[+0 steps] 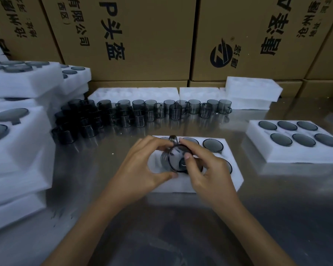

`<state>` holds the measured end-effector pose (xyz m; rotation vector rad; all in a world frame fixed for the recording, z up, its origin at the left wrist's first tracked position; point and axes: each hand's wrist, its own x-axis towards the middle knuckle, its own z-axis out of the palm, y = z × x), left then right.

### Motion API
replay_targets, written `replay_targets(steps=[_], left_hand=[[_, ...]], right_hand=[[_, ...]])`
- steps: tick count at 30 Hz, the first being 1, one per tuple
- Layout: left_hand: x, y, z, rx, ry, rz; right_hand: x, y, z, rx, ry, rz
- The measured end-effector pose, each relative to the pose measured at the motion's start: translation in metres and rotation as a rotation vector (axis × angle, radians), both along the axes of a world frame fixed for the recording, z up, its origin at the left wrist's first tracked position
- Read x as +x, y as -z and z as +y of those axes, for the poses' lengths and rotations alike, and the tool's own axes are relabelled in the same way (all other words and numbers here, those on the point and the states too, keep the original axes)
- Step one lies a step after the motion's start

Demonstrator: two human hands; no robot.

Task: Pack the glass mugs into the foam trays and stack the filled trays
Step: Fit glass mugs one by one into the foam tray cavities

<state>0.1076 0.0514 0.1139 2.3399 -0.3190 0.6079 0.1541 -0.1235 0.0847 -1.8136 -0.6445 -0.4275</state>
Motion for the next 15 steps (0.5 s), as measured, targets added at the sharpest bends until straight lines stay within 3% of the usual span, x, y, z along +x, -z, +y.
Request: replay_targets(steps=[6,15], left_hand=[[0.005,0.005,0.025,0.031,-0.13,0.097],[0.011,0.017,0.03,-0.003,-0.052,0.173]], right_hand=[[0.008,-0.006,0.027,-0.225,-0.118,0.066],[0.001,-0.002,0.026,-0.363,0.031,-0.057]])
